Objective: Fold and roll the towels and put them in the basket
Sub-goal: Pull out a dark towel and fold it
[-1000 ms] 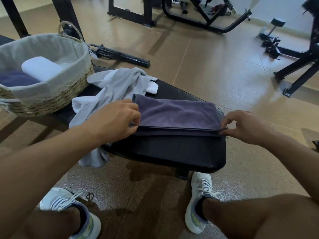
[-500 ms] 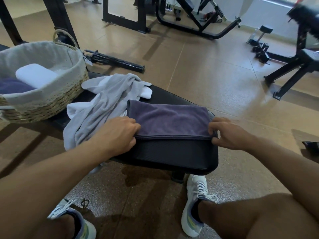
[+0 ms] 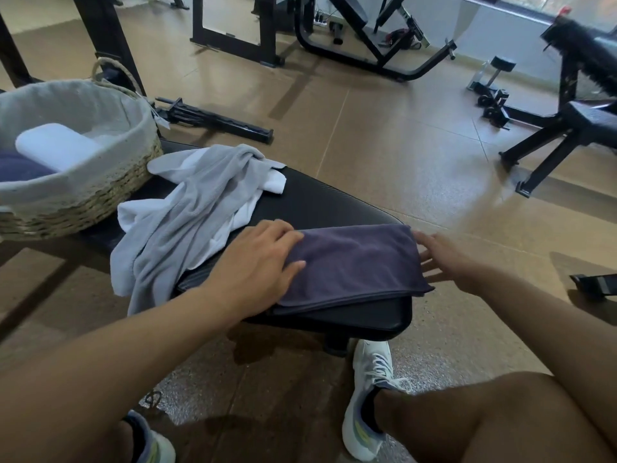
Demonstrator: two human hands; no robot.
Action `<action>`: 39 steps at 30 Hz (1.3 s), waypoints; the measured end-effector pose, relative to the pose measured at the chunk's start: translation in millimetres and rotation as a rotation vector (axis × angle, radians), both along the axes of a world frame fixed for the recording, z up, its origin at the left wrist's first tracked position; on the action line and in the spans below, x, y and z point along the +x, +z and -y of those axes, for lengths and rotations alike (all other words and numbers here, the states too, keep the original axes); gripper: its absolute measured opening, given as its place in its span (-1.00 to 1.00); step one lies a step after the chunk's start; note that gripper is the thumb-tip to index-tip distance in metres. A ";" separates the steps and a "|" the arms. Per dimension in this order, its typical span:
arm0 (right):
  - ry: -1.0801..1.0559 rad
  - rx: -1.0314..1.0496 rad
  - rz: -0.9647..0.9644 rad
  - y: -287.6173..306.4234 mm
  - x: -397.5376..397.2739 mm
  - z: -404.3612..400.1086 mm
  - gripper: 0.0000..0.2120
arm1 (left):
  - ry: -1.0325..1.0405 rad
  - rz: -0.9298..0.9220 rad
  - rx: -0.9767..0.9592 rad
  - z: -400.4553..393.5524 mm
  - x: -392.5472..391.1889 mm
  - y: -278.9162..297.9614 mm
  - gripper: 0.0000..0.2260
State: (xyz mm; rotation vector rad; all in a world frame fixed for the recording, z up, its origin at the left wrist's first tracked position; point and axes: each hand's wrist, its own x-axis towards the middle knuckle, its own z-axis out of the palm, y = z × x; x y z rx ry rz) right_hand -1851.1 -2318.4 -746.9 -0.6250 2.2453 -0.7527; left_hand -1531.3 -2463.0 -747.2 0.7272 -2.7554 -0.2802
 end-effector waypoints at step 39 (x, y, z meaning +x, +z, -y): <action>0.657 -0.028 -0.504 39.3 196.4 97.0 -0.60 | 0.504 -0.296 1.122 42.9 22.2 27.7 -0.79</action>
